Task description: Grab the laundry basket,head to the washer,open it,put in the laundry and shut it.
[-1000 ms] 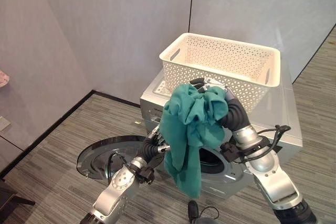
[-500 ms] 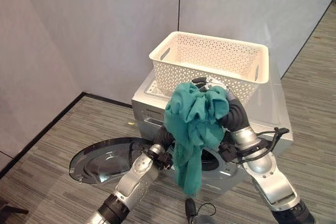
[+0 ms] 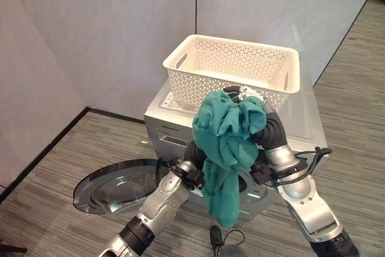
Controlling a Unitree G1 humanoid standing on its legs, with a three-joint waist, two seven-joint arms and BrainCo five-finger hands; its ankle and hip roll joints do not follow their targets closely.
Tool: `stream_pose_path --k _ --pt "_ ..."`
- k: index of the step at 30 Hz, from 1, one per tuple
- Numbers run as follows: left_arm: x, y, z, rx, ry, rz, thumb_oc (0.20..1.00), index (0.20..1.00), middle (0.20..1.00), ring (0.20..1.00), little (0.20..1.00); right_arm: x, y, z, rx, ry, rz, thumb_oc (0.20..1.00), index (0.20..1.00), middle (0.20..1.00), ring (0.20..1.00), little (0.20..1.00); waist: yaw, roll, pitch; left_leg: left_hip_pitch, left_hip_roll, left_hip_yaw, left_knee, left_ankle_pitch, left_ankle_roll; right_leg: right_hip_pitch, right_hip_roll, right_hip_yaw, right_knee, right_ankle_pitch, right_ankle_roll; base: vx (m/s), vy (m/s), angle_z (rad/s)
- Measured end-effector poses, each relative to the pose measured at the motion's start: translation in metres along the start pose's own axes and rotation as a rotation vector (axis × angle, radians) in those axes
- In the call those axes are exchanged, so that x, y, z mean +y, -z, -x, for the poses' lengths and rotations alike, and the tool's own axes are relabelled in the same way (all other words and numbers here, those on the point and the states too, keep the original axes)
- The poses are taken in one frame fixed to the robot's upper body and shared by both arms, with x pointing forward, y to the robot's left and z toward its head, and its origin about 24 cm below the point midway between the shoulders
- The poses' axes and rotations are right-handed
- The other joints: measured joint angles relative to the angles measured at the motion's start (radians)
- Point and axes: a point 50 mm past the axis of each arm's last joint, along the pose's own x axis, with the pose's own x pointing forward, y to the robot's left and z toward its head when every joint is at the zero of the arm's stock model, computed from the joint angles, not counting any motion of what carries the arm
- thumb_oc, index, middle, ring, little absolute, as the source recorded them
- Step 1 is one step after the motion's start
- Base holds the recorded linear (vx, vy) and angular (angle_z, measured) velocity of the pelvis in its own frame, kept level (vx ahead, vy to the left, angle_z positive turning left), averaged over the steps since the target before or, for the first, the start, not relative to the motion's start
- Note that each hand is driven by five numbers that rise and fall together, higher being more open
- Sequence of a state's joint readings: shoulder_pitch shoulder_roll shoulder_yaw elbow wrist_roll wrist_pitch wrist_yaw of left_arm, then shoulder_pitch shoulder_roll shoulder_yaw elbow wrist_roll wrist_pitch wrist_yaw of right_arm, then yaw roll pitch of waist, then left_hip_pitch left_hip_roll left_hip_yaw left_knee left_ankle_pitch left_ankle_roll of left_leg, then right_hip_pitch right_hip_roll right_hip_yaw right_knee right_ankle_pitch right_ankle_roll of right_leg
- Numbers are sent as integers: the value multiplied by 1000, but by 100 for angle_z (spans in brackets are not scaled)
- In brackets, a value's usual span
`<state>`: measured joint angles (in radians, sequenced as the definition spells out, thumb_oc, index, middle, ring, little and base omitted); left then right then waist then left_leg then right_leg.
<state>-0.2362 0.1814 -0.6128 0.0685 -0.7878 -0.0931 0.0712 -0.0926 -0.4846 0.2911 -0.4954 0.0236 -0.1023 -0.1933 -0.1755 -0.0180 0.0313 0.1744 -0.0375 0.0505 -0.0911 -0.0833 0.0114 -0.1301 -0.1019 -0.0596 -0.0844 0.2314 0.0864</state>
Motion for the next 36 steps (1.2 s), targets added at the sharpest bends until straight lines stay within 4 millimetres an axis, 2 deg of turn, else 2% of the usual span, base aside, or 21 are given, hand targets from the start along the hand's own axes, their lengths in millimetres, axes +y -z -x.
stream_pose_path --k 3,7,10,15,16,23,27,36 --pt "0 -1 -1 -5 -4 28 1000 1000 1000 1000 1000 0 0 0 0 2 -1 200 200 200 200 200 -2 -1 0 0 0 3 0 0 0 -2 1 3 0 2 2 5 -4 -1" --pt "3 -14 -4 -66 -25 2 1000 1000 1000 1000 1000 -1 0 0 -2 7 2 200 200 200 200 200 -1 -4 -2 -1 0 7 0 0 0 -4 2 7 0 3 2 12 -8 -4" --pt "11 -39 -3 -155 -21 -224 1000 1000 1000 1000 1000 -7 -1 -1 -10 28 17 200 200 200 200 200 0 -7 -4 -1 0 12 -4 0 0 -7 4 13 0 1 0 16 3 -5" --pt "10 -55 -7 -201 30 -593 1000 1000 1000 1000 1000 -10 -1 -1 -14 37 24 200 200 200 200 200 4 -8 -5 -3 0 11 -3 0 0 -7 3 13 0 2 -1 0 0 0" --pt "7 -57 -9 -210 39 -611 1000 1000 1000 1000 1000 -10 -1 -1 -15 37 24 200 200 200 200 200 6 -9 -5 -3 0 11 -1 -1 0 -7 3 13 0 4 3 0 0 0" --pt "-7 -59 -19 -234 79 -720 1000 1000 1000 1000 1000 -13 -2 -1 -16 45 29 200 200 200 200 200 8 -9 -5 -8 0 0 0 -1 0 -7 0 0 0 4 1 2 -1 4" --pt "-8 -57 -23 -228 82 -800 1000 1000 1000 1000 1000 -16 -2 -2 -18 57 37 200 200 200 200 200 8 -9 -5 -11 0 -5 0 -1 0 -8 -1 -4 0 2 1 6 -5 4" --pt "-12 -31 -37 -132 110 -1015 1000 1000 1000 1000 1000 -16 -2 -2 -17 57 37 200 200 200 200 200 8 -9 -5 -18 0 -6 0 -1 0 -15 -1 -4 0 2 1 0 0 0"
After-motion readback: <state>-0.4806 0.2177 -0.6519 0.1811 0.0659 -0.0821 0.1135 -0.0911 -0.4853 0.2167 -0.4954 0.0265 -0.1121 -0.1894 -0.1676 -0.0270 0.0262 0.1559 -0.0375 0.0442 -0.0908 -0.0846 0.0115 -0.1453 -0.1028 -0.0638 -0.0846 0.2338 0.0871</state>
